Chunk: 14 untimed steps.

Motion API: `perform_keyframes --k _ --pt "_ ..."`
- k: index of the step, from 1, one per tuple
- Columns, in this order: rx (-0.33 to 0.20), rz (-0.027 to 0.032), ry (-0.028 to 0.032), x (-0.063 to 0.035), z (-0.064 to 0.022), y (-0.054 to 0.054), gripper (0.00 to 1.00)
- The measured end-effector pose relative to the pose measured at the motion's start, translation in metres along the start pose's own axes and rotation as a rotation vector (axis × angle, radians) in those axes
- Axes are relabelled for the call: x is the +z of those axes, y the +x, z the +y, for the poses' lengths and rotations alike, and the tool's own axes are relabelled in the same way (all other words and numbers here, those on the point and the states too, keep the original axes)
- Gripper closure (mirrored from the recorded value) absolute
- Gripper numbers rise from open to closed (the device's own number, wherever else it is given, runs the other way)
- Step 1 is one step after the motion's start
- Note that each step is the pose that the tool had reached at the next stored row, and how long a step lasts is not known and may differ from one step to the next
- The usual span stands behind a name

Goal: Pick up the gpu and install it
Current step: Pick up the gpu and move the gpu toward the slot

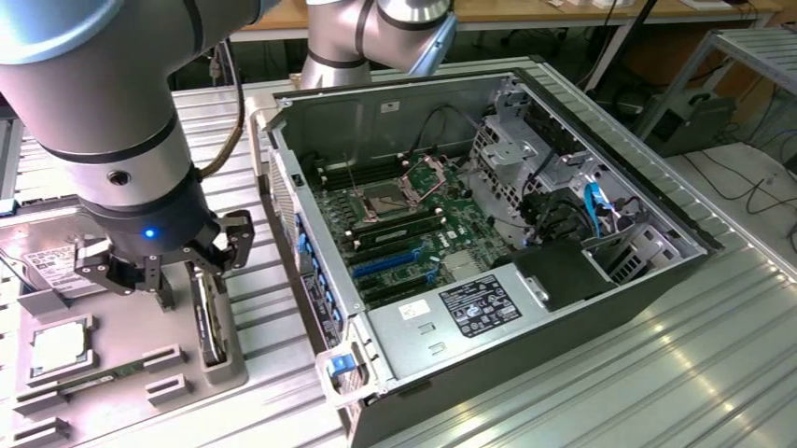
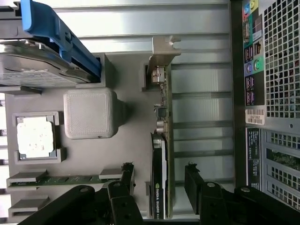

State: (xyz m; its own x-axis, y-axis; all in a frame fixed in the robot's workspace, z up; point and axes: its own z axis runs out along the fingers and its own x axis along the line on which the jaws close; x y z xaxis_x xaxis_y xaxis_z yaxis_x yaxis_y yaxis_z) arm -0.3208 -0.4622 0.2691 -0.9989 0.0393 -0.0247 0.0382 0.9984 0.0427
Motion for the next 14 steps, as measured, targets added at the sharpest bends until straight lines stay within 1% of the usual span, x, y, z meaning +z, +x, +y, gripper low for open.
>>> perform_keyframes --k 6,14 --pt "-0.001 -0.0001 0.0004 0.0061 -0.0002 -0.002 0.44" --pt "-0.001 -0.0001 0.0005 0.0197 -0.0008 -0.002 0.44"
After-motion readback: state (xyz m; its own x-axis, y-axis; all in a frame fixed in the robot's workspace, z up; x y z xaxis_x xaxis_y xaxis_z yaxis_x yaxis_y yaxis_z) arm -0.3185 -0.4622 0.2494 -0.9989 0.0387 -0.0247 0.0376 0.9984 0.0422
